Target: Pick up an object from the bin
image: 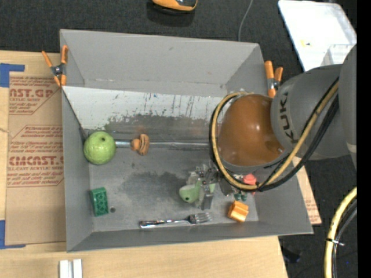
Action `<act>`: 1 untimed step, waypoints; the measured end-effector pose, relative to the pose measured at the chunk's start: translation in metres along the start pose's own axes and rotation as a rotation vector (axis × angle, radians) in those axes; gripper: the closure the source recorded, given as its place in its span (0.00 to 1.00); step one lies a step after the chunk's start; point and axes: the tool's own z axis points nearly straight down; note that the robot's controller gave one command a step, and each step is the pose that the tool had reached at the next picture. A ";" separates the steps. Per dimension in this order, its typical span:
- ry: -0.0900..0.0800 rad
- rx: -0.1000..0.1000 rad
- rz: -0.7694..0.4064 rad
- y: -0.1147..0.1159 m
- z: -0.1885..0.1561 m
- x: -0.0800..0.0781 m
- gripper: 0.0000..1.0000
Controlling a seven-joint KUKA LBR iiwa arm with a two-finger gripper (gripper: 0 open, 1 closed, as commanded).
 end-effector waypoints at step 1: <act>-0.001 0.000 -0.001 0.000 -0.015 0.000 1.00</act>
Offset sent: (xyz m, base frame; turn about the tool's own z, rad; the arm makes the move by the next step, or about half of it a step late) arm 0.0006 0.0002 0.0481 -0.0003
